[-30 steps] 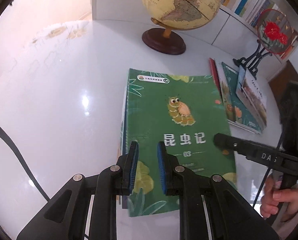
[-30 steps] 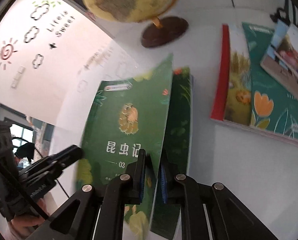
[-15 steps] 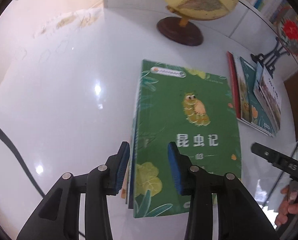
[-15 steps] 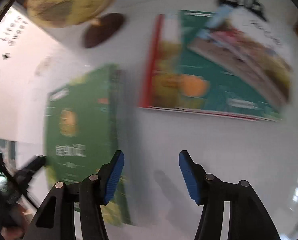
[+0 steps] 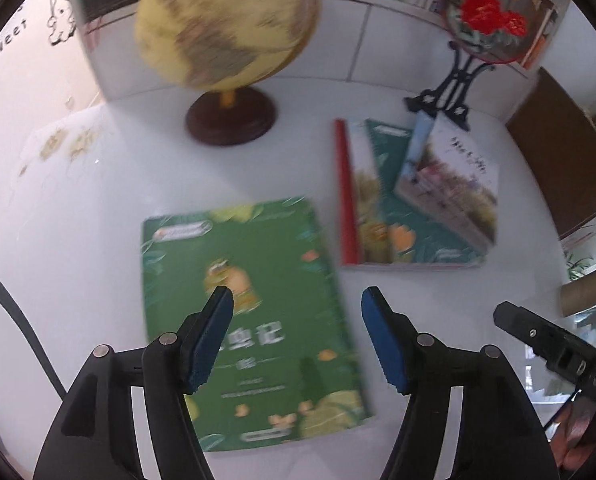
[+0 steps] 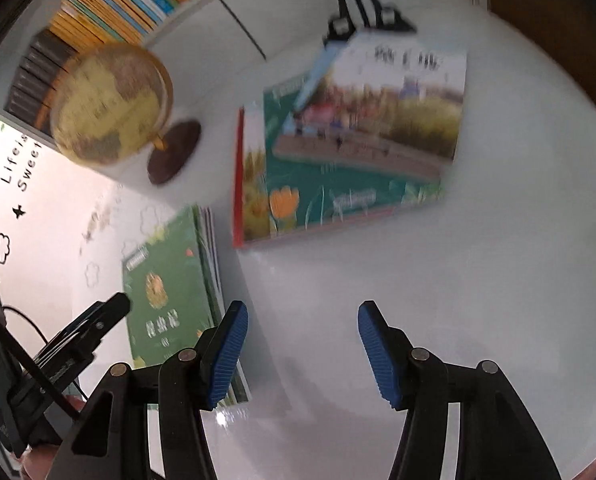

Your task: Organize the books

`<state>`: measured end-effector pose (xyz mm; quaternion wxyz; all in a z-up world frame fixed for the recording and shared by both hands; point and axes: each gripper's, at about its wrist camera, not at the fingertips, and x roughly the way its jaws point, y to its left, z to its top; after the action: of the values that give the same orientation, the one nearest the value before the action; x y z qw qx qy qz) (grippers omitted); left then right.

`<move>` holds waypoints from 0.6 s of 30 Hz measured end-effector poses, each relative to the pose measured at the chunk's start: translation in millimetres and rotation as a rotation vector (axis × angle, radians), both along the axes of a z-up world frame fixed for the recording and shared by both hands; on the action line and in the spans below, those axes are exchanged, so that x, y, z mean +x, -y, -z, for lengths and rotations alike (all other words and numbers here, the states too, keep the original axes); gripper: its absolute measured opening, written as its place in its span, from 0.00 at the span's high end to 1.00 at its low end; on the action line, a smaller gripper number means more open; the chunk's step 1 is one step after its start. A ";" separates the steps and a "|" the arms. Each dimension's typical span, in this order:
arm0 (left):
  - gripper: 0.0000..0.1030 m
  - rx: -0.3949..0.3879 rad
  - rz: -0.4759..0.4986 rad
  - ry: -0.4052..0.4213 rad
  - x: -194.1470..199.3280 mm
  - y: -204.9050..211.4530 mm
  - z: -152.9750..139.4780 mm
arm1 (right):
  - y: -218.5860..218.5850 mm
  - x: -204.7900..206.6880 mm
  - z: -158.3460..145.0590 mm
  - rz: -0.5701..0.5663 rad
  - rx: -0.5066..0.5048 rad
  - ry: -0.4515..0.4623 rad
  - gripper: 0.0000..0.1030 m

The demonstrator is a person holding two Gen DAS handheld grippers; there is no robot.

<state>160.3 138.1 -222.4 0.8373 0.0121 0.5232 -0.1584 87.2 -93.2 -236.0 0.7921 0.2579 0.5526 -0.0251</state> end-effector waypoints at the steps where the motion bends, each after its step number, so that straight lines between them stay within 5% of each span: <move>1: 0.37 -0.023 0.021 0.011 2.4 7.9 -5.9 | 2.8 0.7 -5.7 0.003 -0.010 0.021 0.46; 6: 0.37 -0.063 0.152 0.105 24.1 53.2 -42.2 | 13.2 12.5 -56.8 0.024 -0.101 0.216 0.43; 10: 0.24 -0.073 0.240 0.163 44.0 91.4 -51.8 | 36.5 14.8 -74.5 0.077 -0.148 0.366 0.21; 18: 0.24 -0.111 0.474 0.149 69.5 168.6 -23.0 | 125.7 12.9 -20.4 0.357 0.096 0.332 0.21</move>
<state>229.9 -30.5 -199.4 0.8124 0.1003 0.4330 -0.3773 100.1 -219.0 -215.6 0.8420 0.3892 0.3612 -0.0956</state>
